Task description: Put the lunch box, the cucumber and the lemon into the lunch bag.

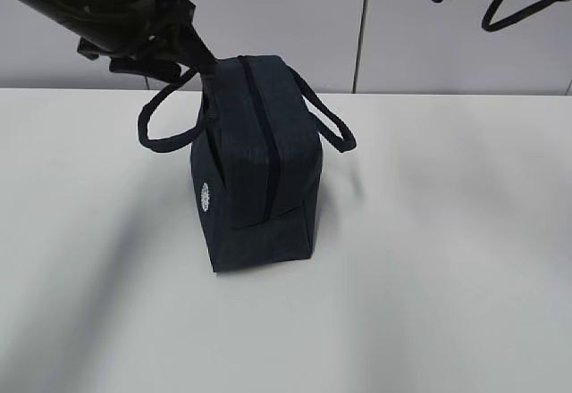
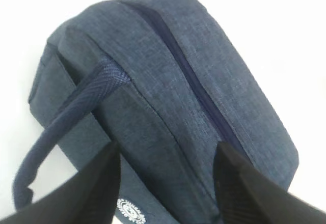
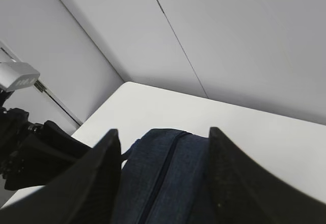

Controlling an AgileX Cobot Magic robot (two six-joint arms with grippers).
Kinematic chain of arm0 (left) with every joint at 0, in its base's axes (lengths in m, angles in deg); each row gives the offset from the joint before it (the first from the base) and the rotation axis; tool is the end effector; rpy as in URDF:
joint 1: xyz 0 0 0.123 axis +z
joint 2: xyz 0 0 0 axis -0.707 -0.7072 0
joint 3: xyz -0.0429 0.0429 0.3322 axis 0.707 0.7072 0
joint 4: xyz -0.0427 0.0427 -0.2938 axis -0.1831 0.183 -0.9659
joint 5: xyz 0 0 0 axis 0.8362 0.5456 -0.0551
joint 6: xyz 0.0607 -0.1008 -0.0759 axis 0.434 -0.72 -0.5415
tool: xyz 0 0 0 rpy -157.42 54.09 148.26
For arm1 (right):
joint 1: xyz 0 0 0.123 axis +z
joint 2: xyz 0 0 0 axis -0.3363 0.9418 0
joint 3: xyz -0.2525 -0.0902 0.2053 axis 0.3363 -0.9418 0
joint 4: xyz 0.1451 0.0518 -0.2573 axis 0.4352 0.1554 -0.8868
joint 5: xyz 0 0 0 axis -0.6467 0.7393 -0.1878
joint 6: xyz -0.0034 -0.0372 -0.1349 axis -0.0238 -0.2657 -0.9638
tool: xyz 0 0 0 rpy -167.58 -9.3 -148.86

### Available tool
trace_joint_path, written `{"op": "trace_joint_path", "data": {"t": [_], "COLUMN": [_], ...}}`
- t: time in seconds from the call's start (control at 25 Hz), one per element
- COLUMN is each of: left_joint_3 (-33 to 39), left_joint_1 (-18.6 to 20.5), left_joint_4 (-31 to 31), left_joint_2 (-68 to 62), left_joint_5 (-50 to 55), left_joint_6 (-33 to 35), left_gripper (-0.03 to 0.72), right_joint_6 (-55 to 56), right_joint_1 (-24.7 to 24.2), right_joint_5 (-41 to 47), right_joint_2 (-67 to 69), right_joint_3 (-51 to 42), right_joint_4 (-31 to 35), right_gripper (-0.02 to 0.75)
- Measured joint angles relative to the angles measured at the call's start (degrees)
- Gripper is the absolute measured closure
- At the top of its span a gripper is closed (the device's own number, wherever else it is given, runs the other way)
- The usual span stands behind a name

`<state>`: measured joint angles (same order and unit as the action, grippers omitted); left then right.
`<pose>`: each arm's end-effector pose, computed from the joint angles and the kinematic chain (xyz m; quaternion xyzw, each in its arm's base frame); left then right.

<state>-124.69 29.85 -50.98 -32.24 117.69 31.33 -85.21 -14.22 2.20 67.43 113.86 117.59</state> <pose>0.4663 -0.1913 0.2908 0.1206 0.9135 -0.2814 0.2678 0.4752 0.1331 0.3589 -0.1278 0.7566 0.3704 0.5235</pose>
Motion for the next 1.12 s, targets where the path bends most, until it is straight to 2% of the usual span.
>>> {"op": "trace_joint_path", "data": {"t": [0.28, 0.44, 0.56, 0.68, 0.92, 1.04, 1.12], "left_joint_3": [0.0, 0.0, 0.0, 0.0, 0.0, 0.0, 0.0], "left_joint_1": [0.0, 0.0, 0.0, 0.0, 0.0, 0.0, 0.0], "left_joint_4": [4.9, 6.1, 6.7, 7.5, 8.3, 8.3, 8.3], "left_joint_2": [7.9, 11.7, 14.1, 16.4, 22.3, 26.9, 30.1], "left_joint_5": [1.1, 3.3, 5.5, 7.2, 10.8, 13.0, 14.3], "left_joint_6": [0.0, 0.0, 0.0, 0.0, 0.0, 0.0, 0.0], "left_gripper": [0.284, 0.284, 0.284, 0.284, 0.285, 0.285, 0.285], "right_joint_6": [3.7, 12.4, 23.6, 35.9, 53.5, 56.4, 57.2], "right_joint_1": [0.0, 0.0, 0.0, 0.0, 0.0, 0.0, 0.0], "right_joint_5": [-0.7, -1.9, -1.7, 1.7, 15.6, 22.1, 26.3], "right_joint_2": [-9.3, -15.0, -18.6, -21.5, -26.3, -29.6, -31.7], "right_joint_3": [0.0, 2.4, 6.4, 11.3, 18.6, 19.1, 19.0], "right_joint_4": [-2.5, -8.4, -18.6, -32.7, -56.9, -64.0, -66.2], "right_gripper": [0.335, 0.335, 0.335, 0.335, 0.353, 0.370, 0.373]}}
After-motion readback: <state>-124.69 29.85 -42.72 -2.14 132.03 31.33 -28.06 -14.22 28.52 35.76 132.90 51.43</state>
